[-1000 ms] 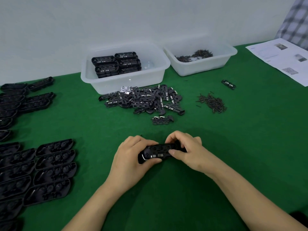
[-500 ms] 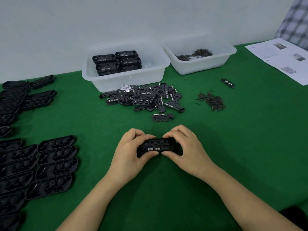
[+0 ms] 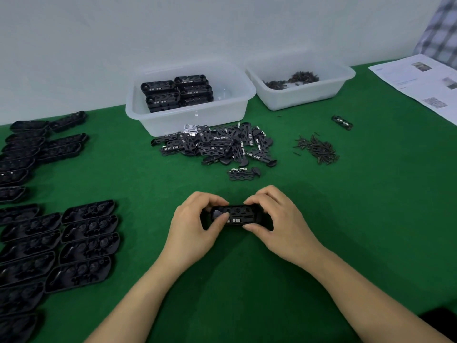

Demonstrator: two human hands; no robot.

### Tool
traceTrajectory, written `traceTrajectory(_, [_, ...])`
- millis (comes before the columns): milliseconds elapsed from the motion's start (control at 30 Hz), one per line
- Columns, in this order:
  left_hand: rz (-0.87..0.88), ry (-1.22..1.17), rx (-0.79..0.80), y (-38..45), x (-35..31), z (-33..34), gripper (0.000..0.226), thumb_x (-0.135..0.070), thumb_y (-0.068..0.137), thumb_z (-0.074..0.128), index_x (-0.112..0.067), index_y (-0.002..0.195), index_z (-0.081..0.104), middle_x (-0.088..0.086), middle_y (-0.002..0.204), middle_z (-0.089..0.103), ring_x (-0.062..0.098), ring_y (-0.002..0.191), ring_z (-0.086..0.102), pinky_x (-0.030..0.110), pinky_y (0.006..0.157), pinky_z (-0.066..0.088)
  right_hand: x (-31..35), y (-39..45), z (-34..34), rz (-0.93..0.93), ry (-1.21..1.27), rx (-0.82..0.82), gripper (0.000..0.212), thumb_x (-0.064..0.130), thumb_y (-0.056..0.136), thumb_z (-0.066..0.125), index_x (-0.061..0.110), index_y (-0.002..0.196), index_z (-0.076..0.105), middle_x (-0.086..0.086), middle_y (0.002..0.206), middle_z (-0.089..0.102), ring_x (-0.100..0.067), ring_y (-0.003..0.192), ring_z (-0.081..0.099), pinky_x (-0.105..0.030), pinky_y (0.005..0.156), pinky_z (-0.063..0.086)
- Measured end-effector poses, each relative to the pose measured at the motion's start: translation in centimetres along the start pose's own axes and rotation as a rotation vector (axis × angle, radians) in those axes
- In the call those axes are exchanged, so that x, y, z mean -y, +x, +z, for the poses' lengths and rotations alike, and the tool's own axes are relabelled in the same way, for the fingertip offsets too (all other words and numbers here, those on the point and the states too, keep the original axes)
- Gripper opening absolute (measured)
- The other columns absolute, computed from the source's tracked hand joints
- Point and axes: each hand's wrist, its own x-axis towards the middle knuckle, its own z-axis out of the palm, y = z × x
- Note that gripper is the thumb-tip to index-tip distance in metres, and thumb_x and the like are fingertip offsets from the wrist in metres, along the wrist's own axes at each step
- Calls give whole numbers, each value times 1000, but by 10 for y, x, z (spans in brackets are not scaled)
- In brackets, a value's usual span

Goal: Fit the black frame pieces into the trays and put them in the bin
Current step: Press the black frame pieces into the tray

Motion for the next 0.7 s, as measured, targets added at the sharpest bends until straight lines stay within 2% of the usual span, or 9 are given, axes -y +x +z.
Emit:
traceTrajectory(167, [-143, -69, 83, 9, -2, -4, 30, -10, 74, 75, -36, 77, 61, -12, 78, 56, -3, 72, 48, 5, 64, 36, 0, 0, 0, -1, 9, 1, 38, 25, 75, 72, 17, 108, 57, 7, 104, 46, -8, 91, 44, -26, 86, 40])
traceTrajectory(333, [-187, -46, 84, 12, -3, 0, 31, -12, 74, 75, -37, 73, 58, -7, 79, 58, 1, 65, 47, 6, 59, 35, 1, 0, 0, -1, 16, -1, 37, 23, 75, 72, 15, 108, 58, 6, 103, 46, -8, 89, 44, -26, 84, 40])
traceTrajectory(467, [-139, -47, 27, 7, -3, 3, 31, -12, 74, 74, -38, 74, 57, -12, 76, 54, -3, 69, 48, 8, 63, 36, 2, -1, 0, 7, 20, -15, 37, 22, 74, 74, 14, 106, 59, 7, 100, 46, -4, 83, 40, -22, 81, 35])
traceTrajectory(600, [-68, -38, -15, 3, -2, 4, 28, -12, 74, 73, -36, 79, 59, -14, 79, 57, 3, 73, 50, 20, 69, 42, 2, -1, 0, 10, 19, -15, 37, 23, 73, 74, 15, 106, 59, 10, 99, 43, -2, 82, 37, -20, 80, 32])
traceTrajectory(700, [-61, -34, -24, 3, -2, 5, 29, -13, 74, 73, -38, 79, 59, -15, 80, 59, 4, 75, 51, 19, 68, 42, 2, -2, 0, 12, 15, -12, 37, 25, 74, 73, 16, 106, 58, 11, 100, 42, -3, 83, 38, -18, 80, 32])
